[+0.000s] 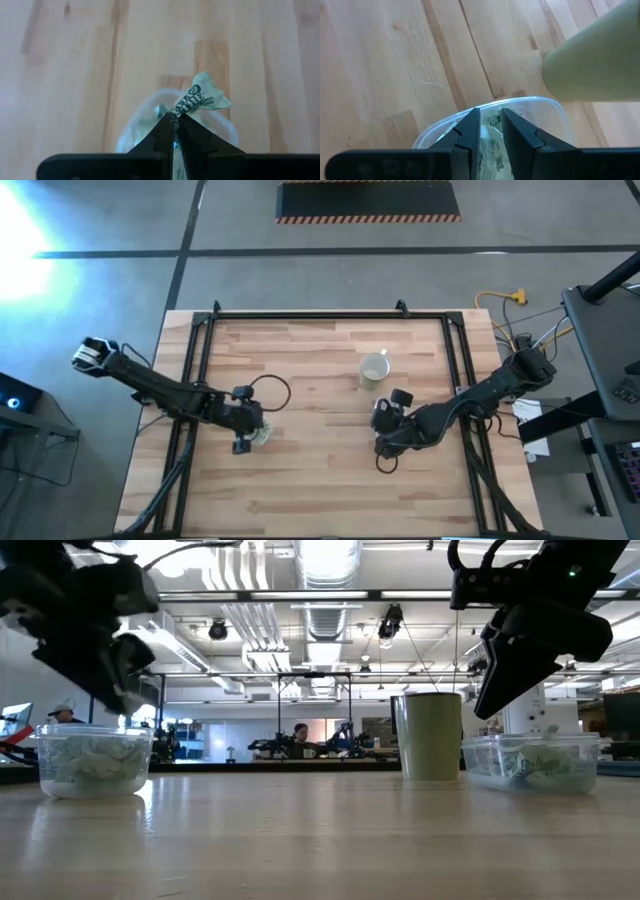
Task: Pick and place Stevia / Truvia into bins
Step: Put the stevia packet into the left transparent container
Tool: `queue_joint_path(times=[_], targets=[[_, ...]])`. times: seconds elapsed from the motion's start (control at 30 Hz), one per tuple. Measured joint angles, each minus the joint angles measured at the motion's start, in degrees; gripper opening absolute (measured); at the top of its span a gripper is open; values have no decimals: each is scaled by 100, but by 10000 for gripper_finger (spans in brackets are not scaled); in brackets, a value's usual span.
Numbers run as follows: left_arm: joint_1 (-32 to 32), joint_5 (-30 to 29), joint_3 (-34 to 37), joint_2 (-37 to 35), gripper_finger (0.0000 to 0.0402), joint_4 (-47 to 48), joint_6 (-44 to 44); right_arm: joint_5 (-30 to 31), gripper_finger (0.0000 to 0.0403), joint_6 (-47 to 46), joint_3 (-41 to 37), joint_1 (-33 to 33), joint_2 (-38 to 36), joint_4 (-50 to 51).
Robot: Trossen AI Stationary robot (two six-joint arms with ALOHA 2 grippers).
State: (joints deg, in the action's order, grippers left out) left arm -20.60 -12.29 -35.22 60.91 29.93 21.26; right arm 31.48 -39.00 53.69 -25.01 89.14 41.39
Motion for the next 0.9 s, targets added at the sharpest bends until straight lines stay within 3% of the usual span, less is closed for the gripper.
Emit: queue_joint_path(times=[0.27, 0.9], targets=[[-9, 280, 417, -234, 6, 105, 581, 0, 74, 0, -4, 0, 0, -24], [-11, 304, 457, -246, 19, 33, 671, -1, 75, 0, -15, 2, 0, -40]])
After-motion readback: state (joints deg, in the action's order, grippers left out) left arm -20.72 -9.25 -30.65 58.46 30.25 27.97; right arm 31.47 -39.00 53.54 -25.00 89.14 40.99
